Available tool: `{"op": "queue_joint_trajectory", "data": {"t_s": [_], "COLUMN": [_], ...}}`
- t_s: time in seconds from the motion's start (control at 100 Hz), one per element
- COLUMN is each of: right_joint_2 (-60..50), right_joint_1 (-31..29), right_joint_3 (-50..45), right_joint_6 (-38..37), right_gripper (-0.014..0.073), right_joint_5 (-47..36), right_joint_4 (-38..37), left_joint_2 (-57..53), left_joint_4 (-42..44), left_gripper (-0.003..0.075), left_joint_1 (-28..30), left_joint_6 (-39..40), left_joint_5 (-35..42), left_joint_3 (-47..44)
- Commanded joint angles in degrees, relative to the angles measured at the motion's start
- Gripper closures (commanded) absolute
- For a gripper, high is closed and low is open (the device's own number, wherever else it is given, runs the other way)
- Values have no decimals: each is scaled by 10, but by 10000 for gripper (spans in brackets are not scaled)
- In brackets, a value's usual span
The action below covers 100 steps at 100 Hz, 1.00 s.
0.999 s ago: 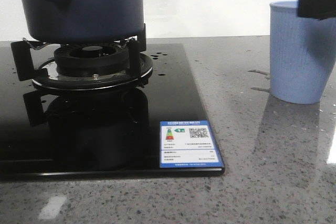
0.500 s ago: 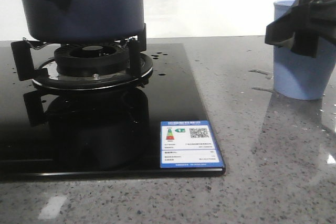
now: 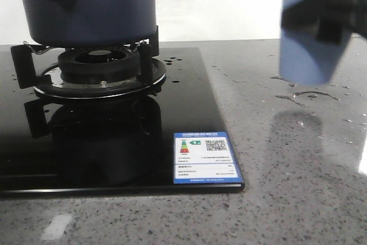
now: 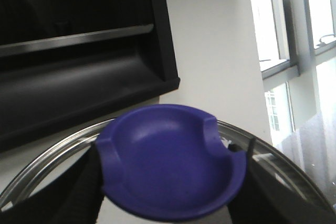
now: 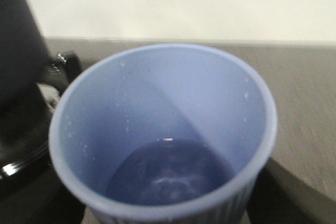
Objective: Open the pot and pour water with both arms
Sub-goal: 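Lift the cup with the right gripper and carry it over the pot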
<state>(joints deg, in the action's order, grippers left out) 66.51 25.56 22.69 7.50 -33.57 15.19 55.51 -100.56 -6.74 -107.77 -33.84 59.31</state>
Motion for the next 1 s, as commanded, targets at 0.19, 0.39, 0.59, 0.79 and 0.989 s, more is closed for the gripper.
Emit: {"op": "queue_joint_trajectory", "data": {"t_s": [0.19, 0.39, 0.59, 0.79, 0.989], "right_joint_2": [-9, 70, 163, 234, 268], "right_joint_1": [27, 61, 78, 92, 118], "right_joint_3": [249, 432, 579, 664, 682], "right_joint_6": [-1, -1, 1, 1, 1], "right_gripper": [437, 437, 437, 437, 437], "right_joint_5": [89, 238, 360, 427, 429], "right_joint_4": [-104, -142, -212, -344, -504], "left_joint_2": [-72, -78, -78, -78, -78], "left_joint_4": [-52, -48, -48, -48, -48], "left_gripper": [510, 510, 510, 510, 510], "left_joint_1": [-5, -5, -5, -5, -5], "left_joint_6": [45, 47, 57, 57, 57], "left_joint_5": [55, 55, 55, 55, 55], "left_joint_3": [20, 20, 20, 20, 20]}}
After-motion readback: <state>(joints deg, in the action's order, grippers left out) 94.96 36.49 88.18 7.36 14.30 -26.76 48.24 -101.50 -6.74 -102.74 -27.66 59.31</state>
